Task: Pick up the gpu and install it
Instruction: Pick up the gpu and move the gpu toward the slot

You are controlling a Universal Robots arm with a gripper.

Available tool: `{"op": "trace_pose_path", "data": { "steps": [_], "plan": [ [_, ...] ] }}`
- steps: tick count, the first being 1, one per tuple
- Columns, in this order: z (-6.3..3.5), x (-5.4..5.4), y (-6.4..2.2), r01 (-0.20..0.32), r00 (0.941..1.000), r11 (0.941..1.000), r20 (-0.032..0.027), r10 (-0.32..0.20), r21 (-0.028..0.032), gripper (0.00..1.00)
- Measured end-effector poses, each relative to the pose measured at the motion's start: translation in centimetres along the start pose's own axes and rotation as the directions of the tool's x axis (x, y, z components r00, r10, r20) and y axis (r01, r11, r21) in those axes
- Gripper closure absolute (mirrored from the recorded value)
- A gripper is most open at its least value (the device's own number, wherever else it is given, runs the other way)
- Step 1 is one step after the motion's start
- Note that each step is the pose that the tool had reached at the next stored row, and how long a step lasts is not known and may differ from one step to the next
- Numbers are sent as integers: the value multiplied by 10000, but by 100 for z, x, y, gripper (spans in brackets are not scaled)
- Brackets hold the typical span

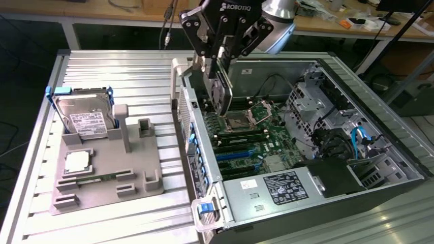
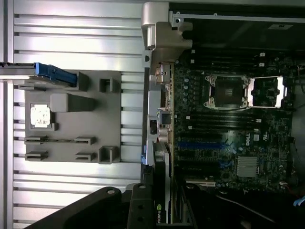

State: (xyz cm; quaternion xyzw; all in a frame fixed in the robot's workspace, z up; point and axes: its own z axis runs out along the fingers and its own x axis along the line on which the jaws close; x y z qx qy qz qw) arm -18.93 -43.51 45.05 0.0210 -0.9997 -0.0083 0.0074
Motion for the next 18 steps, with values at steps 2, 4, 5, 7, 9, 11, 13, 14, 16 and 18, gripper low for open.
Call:
{"op": "trace_pose_path", "data": {
  "steps": [2, 4, 5, 7, 9, 11, 13, 14, 16, 18],
  "plan": [
    [-12, -64, -6, 0, 10000, 10000, -20, 0, -1, 73],
    [-25, -129, -11, -2, 10000, 10000, -42, 2, -2, 73],
    [-31, -161, -14, -1, 10000, 10000, -53, 1, -2, 73],
    [-45, -231, -20, -1, 10000, 10000, -78, 1, -3, 73],
    [-57, -295, -26, -2, 9999, 10000, -100, 2, -5, 73],
    [-69, -359, -31, -1, 9999, 10000, -123, 1, -5, 73],
    [-82, -426, -36, -3, 9999, 10000, -147, 3, -6, 73],
    [-88, -456, -39, -3, 9999, 10000, -157, 3, -6, 73],
    [-101, -524, -44, -3, 9998, 10000, -181, 3, -7, 73],
    [-113, -587, -50, -3, 9998, 10000, -203, 3, -8, 73]
  ]
}}
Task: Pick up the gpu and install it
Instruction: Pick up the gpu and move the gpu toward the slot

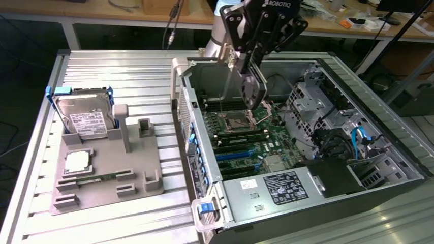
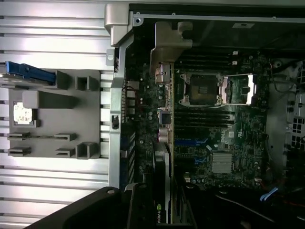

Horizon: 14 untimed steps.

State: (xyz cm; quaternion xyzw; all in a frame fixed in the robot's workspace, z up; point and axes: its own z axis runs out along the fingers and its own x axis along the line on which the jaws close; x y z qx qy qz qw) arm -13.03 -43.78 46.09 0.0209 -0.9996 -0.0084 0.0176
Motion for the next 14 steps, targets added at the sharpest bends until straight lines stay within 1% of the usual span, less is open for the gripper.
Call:
{"op": "trace_pose_path", "data": {
  "steps": [3, 5, 14],
  "plan": [
    [-19, -94, -8, 0, 10000, 10000, -32, 0, -2, 73],
    [-39, -191, -15, -2, 10000, 10000, -68, 2, -3, 73],
    [-92, -473, -36, -4, 9999, 10000, -170, 3, -9, 73]
  ]
}}
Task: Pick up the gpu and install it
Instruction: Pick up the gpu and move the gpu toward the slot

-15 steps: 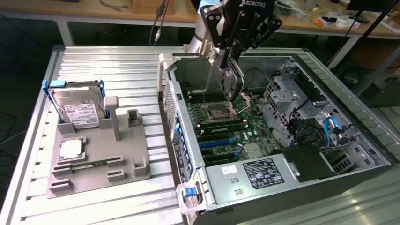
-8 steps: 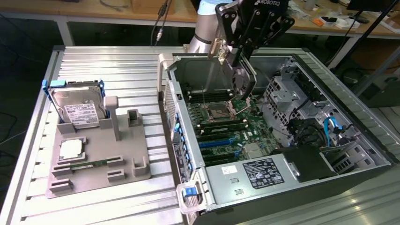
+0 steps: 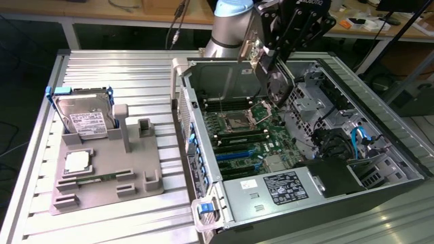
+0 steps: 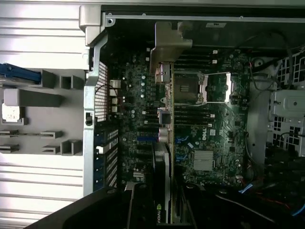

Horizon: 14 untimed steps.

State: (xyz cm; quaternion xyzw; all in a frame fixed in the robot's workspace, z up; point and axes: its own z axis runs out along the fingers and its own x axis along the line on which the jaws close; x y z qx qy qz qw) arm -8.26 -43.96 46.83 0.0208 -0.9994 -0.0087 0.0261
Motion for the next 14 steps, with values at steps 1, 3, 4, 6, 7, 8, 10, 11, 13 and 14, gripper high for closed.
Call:
{"op": "trace_pose_path", "data": {
  "steps": [1, 3, 4, 6, 7, 8, 10, 11, 13, 14],
  "plan": [
    [-6, -30, -2, 1, 10000, 10000, -12, -1, -1, 73],
    [-19, -100, -7, 0, 10000, 10000, -39, 0, -1, 73],
    [-23, -123, -9, -1, 10000, 10000, -48, 1, -1, 73],
    [-34, -186, -13, 0, 10000, 10000, -74, 0, -3, 73],
    [-39, -220, -16, 0, 10000, 10000, -89, 0, -3, 73],
    [-43, -251, -18, -2, 9999, 10000, -104, 2, -2, 73],
    [-50, -314, -22, -1, 9999, 10000, -134, 1, -4, 73],
    [-53, -342, -24, -1, 9999, 10000, -147, 1, -4, 73],
    [-59, -406, -27, -3, 9998, 10000, -177, 3, -7, 73],
    [-61, -438, -30, -2, 9998, 10000, -193, 2, -8, 73]
  ]
}}
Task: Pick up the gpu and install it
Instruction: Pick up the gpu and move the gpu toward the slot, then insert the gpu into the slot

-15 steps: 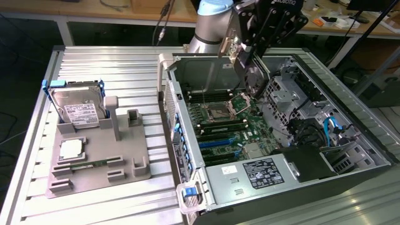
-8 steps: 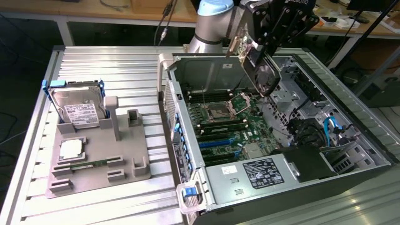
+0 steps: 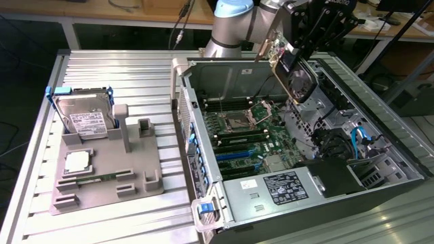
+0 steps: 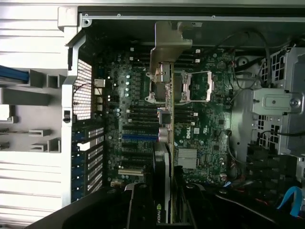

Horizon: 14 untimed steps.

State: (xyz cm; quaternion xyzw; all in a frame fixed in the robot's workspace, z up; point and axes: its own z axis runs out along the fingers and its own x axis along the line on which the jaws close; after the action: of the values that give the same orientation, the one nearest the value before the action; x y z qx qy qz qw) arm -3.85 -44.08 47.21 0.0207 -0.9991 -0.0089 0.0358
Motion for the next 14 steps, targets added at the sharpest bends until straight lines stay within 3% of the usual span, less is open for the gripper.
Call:
{"op": "trace_pose_path", "data": {
  "steps": [3, 4, 14],
  "plan": [
    [-7, -94, -6, -1, 10000, 10000, -65, 1, -3, 73],
    [-8, -102, -7, -2, 10000, 10000, -67, 2, -23, 73],
    [-8, -102, -7, -2, 10000, 10000, -67, 2, -24, 73]
  ]
}}
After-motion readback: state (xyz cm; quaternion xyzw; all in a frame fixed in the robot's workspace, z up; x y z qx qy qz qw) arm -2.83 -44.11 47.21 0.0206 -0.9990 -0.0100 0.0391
